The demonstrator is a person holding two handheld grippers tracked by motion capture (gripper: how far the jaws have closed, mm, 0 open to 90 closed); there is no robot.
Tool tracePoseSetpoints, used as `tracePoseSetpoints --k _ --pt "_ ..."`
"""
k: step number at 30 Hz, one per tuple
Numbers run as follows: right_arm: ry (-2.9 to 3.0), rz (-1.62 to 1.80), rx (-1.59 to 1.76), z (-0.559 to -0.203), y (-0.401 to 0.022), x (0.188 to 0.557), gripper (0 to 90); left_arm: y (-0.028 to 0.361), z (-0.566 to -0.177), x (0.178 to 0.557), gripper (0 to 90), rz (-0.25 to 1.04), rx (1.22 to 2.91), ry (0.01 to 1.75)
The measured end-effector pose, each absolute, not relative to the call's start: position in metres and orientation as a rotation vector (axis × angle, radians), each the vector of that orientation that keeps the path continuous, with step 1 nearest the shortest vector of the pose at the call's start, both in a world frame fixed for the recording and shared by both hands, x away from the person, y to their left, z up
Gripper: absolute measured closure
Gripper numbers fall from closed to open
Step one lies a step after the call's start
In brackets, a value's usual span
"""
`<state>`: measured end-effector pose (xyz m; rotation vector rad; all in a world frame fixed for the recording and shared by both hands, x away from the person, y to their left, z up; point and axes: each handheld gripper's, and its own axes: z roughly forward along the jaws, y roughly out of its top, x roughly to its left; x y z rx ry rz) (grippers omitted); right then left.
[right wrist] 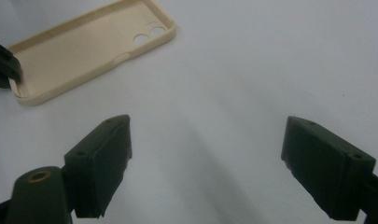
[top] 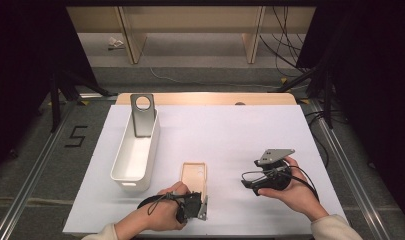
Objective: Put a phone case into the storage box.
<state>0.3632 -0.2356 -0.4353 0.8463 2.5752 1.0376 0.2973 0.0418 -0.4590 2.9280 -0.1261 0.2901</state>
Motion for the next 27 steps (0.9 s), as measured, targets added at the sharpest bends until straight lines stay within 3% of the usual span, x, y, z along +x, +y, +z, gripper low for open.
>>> tracePoseSetpoints --k 14,27 --pt "2.573 1.04 0.851 -0.435 -0.236 0.363 17.0 0.046 -0.459 0.296 87.0 0.284 2.896 -0.103" --pt "2.55 1.067 0.876 -0.433 -0.234 0.363 16.8 0.047 -0.446 0.296 87.4 0.37 2.868 -0.107"
